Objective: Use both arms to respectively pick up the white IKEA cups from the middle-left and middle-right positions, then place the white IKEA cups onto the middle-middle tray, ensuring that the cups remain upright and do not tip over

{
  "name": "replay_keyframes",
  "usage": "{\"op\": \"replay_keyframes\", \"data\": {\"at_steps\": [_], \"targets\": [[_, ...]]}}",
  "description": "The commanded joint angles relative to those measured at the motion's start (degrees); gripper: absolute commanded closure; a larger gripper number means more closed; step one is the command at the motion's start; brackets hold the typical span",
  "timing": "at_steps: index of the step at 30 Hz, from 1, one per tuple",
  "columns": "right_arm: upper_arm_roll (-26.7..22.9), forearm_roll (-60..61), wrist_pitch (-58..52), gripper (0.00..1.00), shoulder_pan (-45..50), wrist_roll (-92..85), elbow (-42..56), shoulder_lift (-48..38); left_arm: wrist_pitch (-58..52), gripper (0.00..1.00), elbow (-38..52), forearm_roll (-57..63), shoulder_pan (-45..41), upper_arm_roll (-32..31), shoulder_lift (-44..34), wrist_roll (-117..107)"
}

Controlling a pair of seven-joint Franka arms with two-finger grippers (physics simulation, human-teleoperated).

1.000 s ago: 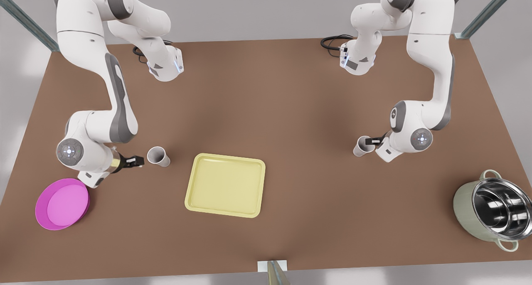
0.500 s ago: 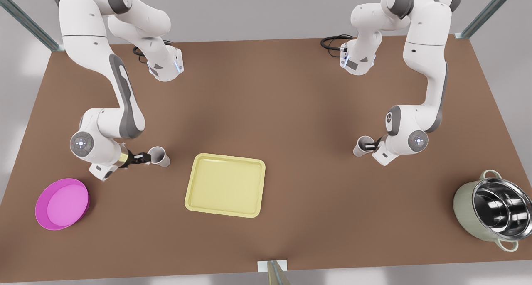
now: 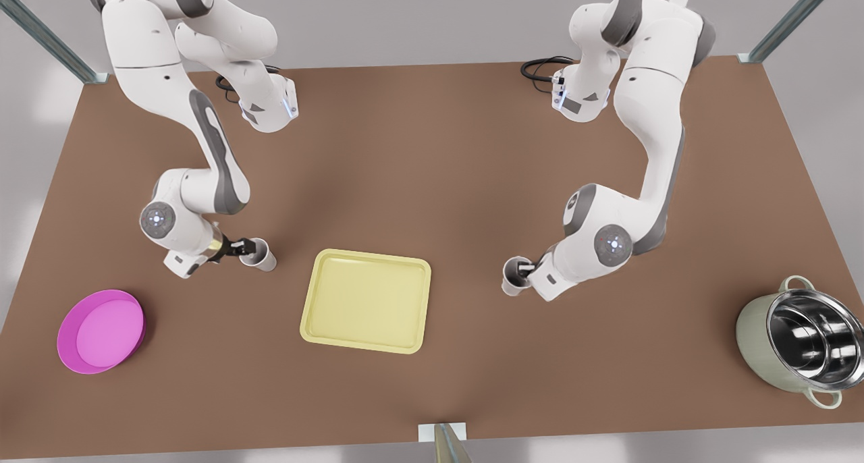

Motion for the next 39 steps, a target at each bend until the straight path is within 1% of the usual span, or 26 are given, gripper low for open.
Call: {"op": "replay_keyframes", "data": {"at_steps": [1, 4, 8, 11, 12, 13, 15, 16, 20, 22, 24, 27, 28, 29, 31, 32, 33, 36, 37, 38, 39], "targets": [[0.0, 0.1, 3.0, 0.00, 0.0, -0.4, -0.2, 0.5, -4.7, 0.79, 5.9, 0.0, -4.4, -0.4, 4.1, -40.0], [0.0, 0.0, 3.9, 0.00, 0.1, -0.4, -0.4, 1.2, -4.6, 0.79, 16.5, 0.3, -11.8, -0.2, 11.5, -54.2], [0.0, 0.0, 4.0, 0.00, 0.1, -1.1, -0.7, 1.9, 3.1, 0.79, 20.8, 0.3, -17.3, 0.3, 16.4, -65.8], [0.0, -0.1, 5.5, 0.00, 0.2, -1.3, -1.2, 2.8, 9.1, 0.79, 22.0, 0.3, -19.0, 0.4, 18.5, -67.1], [0.0, -0.1, 5.6, 0.02, 0.4, -1.3, -1.2, 2.9, 11.2, 0.79, 22.0, 0.3, -19.4, 0.4, 19.2, -67.1], [0.0, -0.1, 5.6, 0.06, 0.5, -1.3, -1.2, 3.0, 11.4, 0.79, 22.8, 0.3, -19.8, 0.4, 19.9, -67.1], [0.0, -0.2, 5.8, 0.38, 0.7, -1.3, -1.2, 3.4, 12.4, 0.79, 23.1, 0.3, -20.1, 0.4, 21.0, -67.0], [0.0, -0.2, 5.8, 0.50, 1.0, -1.8, -0.8, 3.5, 12.4, 0.79, 23.0, 0.3, -20.1, 0.4, 21.3, -67.0], [0.0, -0.5, 5.7, 0.76, 1.5, -1.9, 0.3, 3.8, 11.9, 0.79, 22.7, 0.3, -20.6, 0.4, 22.5, -67.0], [0.0, -0.6, 5.7, 0.79, 1.5, -1.9, 0.3, 3.8, 12.1, 0.79, 22.9, 0.4, -20.6, 0.4, 23.0, -66.8], [0.1, -0.7, 5.6, 0.79, 1.7, -2.2, 0.9, 3.8, 12.1, 0.79, 22.9, 0.9, -20.7, 0.4, 23.8, -66.6], [1.1, -0.1, 5.1, 0.79, 1.8, -1.4, 6.9, 3.6, 12.2, 0.78, 22.9, 1.3, -20.7, 0.4, 24.3, -66.4], [1.1, 0.5, 5.1, 0.79, 2.5, -1.3, 8.7, 4.2, 12.2, 0.76, 22.9, 1.3, -20.7, 0.4, 24.4, -66.4], [1.1, 3.4, 5.1, 0.79, 2.9, -1.3, 9.9, 5.7, 12.2, 0.67, 22.7, 2.0, -20.7, 0.4, 24.4, -66.4], [1.1, 5.6, 5.1, 0.79, 4.3, -0.9, 13.8, 9.1, 12.2, 0.64, 22.7, 2.1, -20.6, 0.4, 24.7, -66.3], [1.1, 9.4, 5.1, 0.79, 5.8, -0.8, 15.5, 10.7, 12.2, 0.59, 22.7, 2.1, -20.6, 0.4, 24.7, -66.3], [1.1, 12.5, 5.2, 0.79, 7.0, 0.3, 17.2, 12.0, 12.1, 0.49, 22.7, 2.1, -20.6, 0.4, 24.6, -66.4], [1.1, 12.7, 5.6, 0.79, 8.8, 5.8, 20.0, 13.8, 11.4, 0.13, 22.7, 2.1, -20.6, 0.3, 24.2, -66.6], [1.1, 12.9, 5.7, 0.79, 9.5, 6.9, 20.3, 14.1, 10.7, 0.03, 22.8, 2.1, -20.6, 0.3, 23.9, -66.6], [1.1, 13.7, 5.7, 0.79, 9.7, 6.9, 20.3, 14.0, 10.6, 0.00, 22.8, 2.1, -20.6, 0.3, 23.7, -66.6], [1.1, 13.7, 5.7, 0.79, 9.7, 6.9, 20.3, 14.1, 10.2, 0.00, 22.8, 2.1, -20.6, 0.3, 23.6, -66.6]]}}
